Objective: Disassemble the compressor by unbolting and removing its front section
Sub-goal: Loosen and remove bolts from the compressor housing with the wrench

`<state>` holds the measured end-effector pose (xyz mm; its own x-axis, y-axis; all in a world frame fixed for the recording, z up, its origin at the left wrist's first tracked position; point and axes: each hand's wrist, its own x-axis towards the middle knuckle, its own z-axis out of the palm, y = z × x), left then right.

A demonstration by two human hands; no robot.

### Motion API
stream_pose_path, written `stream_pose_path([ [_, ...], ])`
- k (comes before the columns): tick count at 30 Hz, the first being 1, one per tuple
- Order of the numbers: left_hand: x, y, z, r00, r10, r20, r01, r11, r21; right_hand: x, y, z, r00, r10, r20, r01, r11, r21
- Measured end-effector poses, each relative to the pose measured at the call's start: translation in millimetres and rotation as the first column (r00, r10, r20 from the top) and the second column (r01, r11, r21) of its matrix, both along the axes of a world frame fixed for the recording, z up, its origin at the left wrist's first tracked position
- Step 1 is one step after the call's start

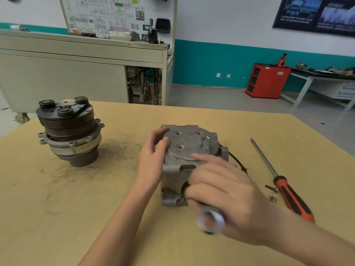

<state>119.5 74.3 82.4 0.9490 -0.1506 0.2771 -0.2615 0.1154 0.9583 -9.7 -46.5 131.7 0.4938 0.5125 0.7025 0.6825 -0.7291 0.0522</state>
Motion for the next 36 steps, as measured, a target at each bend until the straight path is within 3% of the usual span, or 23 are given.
stream_pose_path([
  [2,-2,0,2,1.000,-0.001,-0.028,0.000,1.000,-0.009,-8,-25,-17,0.999,0.010,0.051,-0.024,0.961,0.276],
  [4,-2,-1,3,0.999,0.005,-0.053,-0.005,1.000,-0.012,-8,-39,-24,1.000,0.003,0.017,-0.012,0.829,0.559],
  [5,-3,-1,4,0.998,0.011,-0.062,-0.012,1.000,-0.011,-6,-42,-26,0.999,0.023,-0.023,0.001,0.684,0.730],
  [7,-4,0,5,0.998,0.013,-0.068,-0.014,1.000,-0.014,1,-46,-26,0.987,0.160,-0.031,-0.014,0.272,0.962],
  [8,-6,0,6,0.998,0.010,-0.069,-0.011,1.000,-0.015,5,-49,-24,0.979,0.204,-0.022,0.001,0.101,0.995],
  [10,-7,0,6,0.997,0.006,-0.071,-0.007,1.000,-0.012,15,-55,-19,0.966,0.257,-0.037,0.071,-0.126,0.989],
  [13,-6,0,6,0.998,0.014,-0.065,-0.014,1.000,0.001,27,-56,-14,0.935,0.350,-0.054,0.156,-0.272,0.950],
  [17,-5,-1,5,0.998,0.009,-0.068,-0.009,1.000,-0.003,41,-53,2,0.910,0.400,-0.110,0.228,-0.259,0.939],
  [20,-5,-1,4,0.998,0.005,-0.065,-0.005,1.000,-0.009,51,-59,34,0.906,0.422,-0.034,0.159,-0.266,0.951],
  [22,-4,0,4,0.998,0.004,-0.065,-0.005,1.000,-0.013,57,-65,60,0.912,0.410,0.004,0.092,-0.214,0.973],
  [24,-4,0,4,0.998,0.004,-0.057,-0.005,1.000,-0.009,60,-68,80,0.930,0.362,-0.058,0.085,-0.058,0.995],
  [26,-5,0,4,0.999,0.002,-0.051,-0.002,1.000,-0.008,61,-67,86,0.949,0.219,-0.228,0.174,0.240,0.955],
  [28,-5,-1,5,0.999,0.010,-0.050,-0.010,1.000,-0.009,58,-57,73,0.915,-0.068,-0.398,0.350,0.623,0.700],
  [29,-5,0,5,0.999,0.013,-0.050,-0.014,1.000,-0.011,57,-52,61,0.876,-0.174,-0.450,0.418,0.741,0.526],
  [31,-5,0,5,0.999,0.009,-0.049,-0.010,1.000,-0.017,53,-41,38,0.777,-0.255,-0.576,0.483,0.828,0.286],
  [33,-4,0,4,0.999,-0.002,-0.050,0.001,1.000,-0.023,51,-38,23,0.730,-0.353,-0.585,0.517,0.845,0.136],
  [36,-4,0,4,0.999,-0.003,-0.048,0.003,1.000,-0.016,51,-36,21,0.762,-0.424,-0.491,0.532,0.840,0.101],
])
